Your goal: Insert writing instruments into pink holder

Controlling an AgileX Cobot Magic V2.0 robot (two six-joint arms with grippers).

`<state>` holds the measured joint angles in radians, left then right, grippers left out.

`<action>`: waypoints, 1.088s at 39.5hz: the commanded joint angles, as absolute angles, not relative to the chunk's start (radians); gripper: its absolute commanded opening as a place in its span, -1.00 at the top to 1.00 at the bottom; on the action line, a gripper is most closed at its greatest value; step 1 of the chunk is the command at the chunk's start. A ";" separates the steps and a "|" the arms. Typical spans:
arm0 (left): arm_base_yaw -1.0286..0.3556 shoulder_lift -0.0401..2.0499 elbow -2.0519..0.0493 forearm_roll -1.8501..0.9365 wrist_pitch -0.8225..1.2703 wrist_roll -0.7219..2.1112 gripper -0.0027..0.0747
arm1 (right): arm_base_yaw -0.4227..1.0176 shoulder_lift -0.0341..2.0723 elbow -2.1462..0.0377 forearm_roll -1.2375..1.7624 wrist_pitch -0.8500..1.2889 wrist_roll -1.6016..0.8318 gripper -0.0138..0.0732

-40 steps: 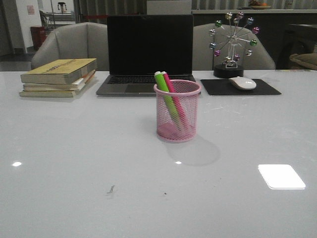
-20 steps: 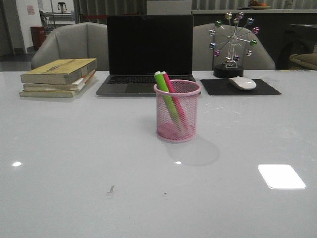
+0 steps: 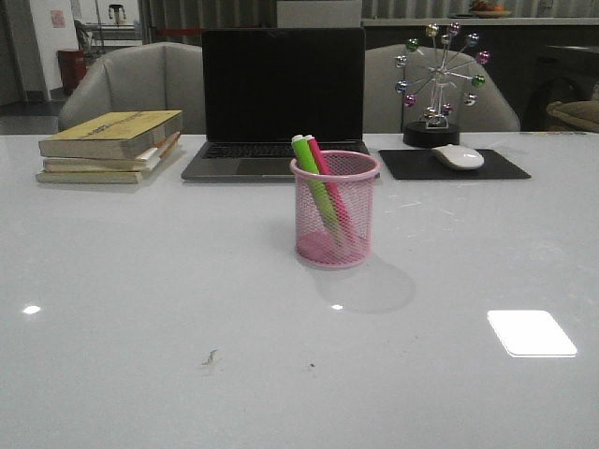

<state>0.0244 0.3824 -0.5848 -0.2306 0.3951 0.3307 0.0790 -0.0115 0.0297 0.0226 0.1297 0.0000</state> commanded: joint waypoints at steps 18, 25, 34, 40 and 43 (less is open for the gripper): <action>0.027 0.026 -0.263 -0.470 0.059 0.326 0.69 | 0.080 -0.024 0.031 0.022 0.045 -0.010 0.63; 0.027 -0.029 -0.164 -0.491 0.035 0.322 0.69 | 0.080 -0.024 0.031 0.022 0.045 -0.010 0.63; 0.027 -0.027 -0.084 -0.525 0.008 0.320 0.69 | 0.080 -0.024 0.031 0.022 0.045 -0.010 0.63; 0.027 -0.027 -0.079 -0.261 0.011 0.125 0.69 | 0.080 -0.024 0.031 0.022 0.045 -0.010 0.63; 0.027 -0.027 -0.077 -0.067 0.011 -0.104 0.69 | 0.080 -0.024 0.031 0.022 0.045 -0.010 0.63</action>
<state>0.0244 -0.0059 -0.0502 -0.2474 0.1001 0.0940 0.0790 -0.0115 0.0297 0.0226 0.1316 0.0000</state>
